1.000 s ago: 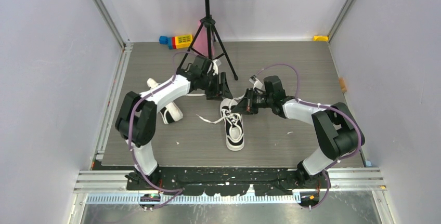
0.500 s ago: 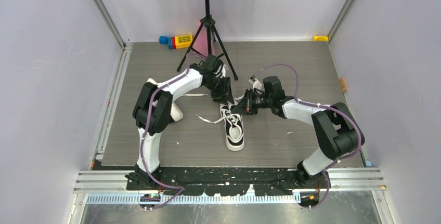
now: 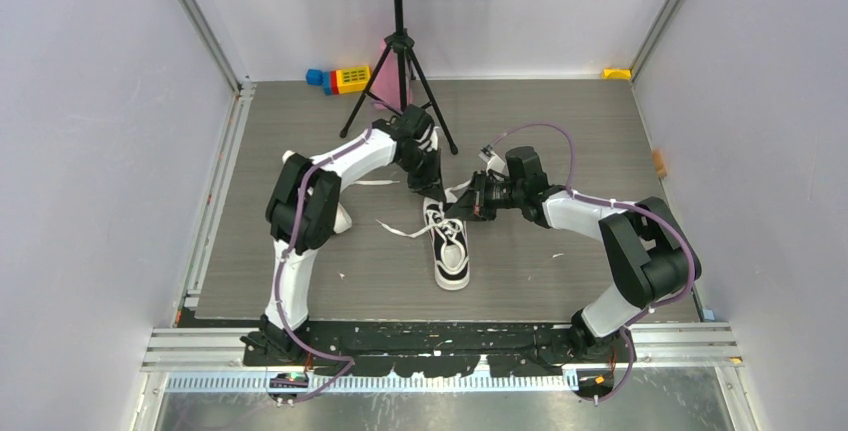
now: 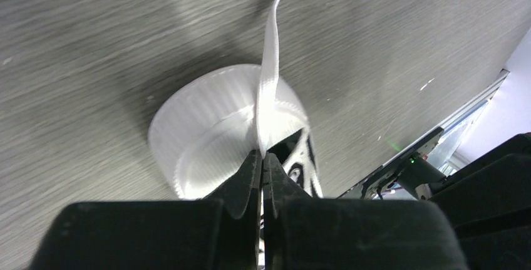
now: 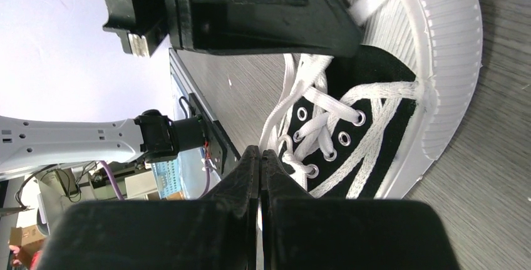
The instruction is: Tie the shoes
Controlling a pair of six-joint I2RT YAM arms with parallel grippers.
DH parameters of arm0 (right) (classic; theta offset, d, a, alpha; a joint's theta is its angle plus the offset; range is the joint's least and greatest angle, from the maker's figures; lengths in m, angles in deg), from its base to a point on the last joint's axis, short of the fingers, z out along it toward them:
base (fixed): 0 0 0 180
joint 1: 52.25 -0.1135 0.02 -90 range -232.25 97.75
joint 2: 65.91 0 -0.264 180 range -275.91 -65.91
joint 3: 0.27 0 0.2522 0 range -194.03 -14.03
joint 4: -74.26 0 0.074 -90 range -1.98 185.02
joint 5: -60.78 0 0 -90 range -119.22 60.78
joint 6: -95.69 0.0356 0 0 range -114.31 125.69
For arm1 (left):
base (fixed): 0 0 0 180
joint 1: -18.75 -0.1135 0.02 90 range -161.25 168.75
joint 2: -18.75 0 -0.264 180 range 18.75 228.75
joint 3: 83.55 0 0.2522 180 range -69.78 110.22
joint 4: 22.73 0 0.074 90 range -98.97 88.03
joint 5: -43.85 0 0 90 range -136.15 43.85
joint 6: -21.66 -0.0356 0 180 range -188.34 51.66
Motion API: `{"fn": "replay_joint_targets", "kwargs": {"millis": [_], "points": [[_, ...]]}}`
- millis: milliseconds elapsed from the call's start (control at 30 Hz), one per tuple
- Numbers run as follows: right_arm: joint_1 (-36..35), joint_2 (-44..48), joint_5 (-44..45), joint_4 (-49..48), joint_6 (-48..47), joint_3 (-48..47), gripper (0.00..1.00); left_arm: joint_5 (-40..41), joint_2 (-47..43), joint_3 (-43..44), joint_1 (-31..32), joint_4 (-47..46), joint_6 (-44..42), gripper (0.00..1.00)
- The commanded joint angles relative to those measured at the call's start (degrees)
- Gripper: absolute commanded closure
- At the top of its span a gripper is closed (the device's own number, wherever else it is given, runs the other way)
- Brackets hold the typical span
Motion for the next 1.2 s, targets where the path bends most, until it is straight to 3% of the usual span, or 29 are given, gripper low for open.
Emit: {"fn": "replay_joint_targets", "kwargs": {"millis": [0, 367, 667, 833, 1167], "points": [[-0.4, 2.6, 1.3, 0.0, -1.0, -1.9, 1.0, 1.6, -7.8, -3.8, -2.5, -1.6, -1.1, 1.0], [0.1, 2.5, 2.6, -1.5, 0.7, -1.9, 1.0, 3.8, -21.7, -17.3, -3.7, -2.2, -2.8, 0.98], [0.3, 1.5, 2.4, -3.2, 2.0, -2.1, 1.0, 0.6, -29.7, -26.7, -3.6, -4.0, -1.4, 0.91], [0.3, 0.7, 2.3, -4.3, 3.0, -2.5, 1.0, -2.1, -31.2, -29.0, -2.2, -7.7, 0.4, 0.93], [0.3, 0.0, 4.2, -6.5, 5.8, -2.8, 1.0, -1.9, -29.6, -30.0, 3.9, -16.7, 6.1, 0.88]]}}
